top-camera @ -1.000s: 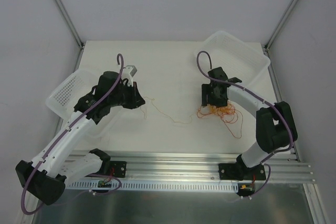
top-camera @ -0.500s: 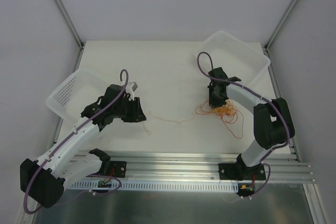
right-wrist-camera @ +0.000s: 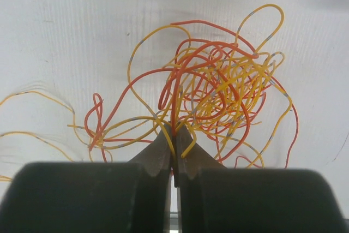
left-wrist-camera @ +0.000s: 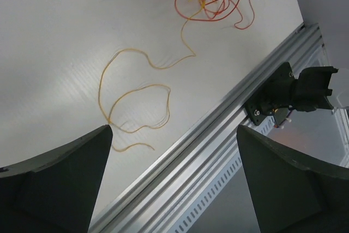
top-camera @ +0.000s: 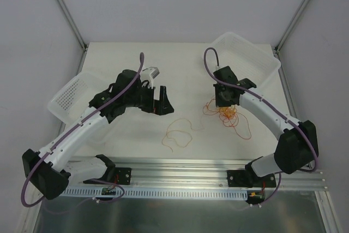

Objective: Untangle the cables

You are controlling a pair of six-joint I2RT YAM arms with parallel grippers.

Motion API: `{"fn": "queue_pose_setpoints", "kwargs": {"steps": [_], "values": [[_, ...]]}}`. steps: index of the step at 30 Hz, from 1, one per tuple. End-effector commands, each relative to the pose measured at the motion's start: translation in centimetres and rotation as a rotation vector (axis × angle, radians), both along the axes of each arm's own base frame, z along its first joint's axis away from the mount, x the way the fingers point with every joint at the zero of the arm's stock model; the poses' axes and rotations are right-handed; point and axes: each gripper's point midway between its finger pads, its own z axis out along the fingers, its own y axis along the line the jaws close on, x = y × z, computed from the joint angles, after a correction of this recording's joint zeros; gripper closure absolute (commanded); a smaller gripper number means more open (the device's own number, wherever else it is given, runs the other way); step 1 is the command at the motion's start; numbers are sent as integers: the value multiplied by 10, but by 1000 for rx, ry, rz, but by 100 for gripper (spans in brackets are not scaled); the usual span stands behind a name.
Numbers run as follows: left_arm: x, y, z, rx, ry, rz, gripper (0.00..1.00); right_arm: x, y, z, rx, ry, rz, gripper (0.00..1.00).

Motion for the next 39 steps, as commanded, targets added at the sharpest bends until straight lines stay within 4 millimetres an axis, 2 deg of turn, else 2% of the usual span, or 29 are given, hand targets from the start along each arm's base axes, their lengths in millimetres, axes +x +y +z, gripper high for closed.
{"fn": "queue_pose_setpoints", "kwargs": {"steps": [1,2,8,11,15,19,22,25,29,30,33,34,36,37,39], "values": [[6,-38,14,-40,-26,-67,1,-4,1,33,25,-63,-31,99],[9,-48,3,-27,0,-78,2,-5,5,35,41,-64,-31,100],[23,-108,-29,-92,-3,-135,9,-9,19,46,143,-83,-51,99],[28,-128,-46,-143,-1,-131,12,-8,27,54,205,-103,-59,99],[32,-143,-57,-230,-13,-113,19,-8,38,59,292,-114,-87,99],[33,-156,-72,-239,-4,-125,28,-10,42,62,329,-113,-92,99],[32,-164,-74,-256,-3,-139,32,-11,44,64,347,-119,-97,99],[29,-170,-80,-261,19,-154,40,-13,44,63,359,-115,-104,99],[25,-169,-89,-248,47,-148,85,-12,39,59,335,-121,-115,100],[22,-168,-89,-248,52,-153,100,-12,35,57,318,-125,-119,99],[13,-156,-85,-227,36,-173,100,-11,13,43,253,-127,-160,99],[11,-151,-75,-219,-6,-189,100,-12,7,39,249,-123,-174,100],[0,-137,-80,-154,14,-211,100,-15,-7,24,235,-102,-209,100],[-7,-132,-69,-154,-21,-253,100,-14,-18,20,232,-100,-245,99],[-21,-117,-73,-111,10,-283,100,-12,-37,14,217,-97,-291,99]]}}
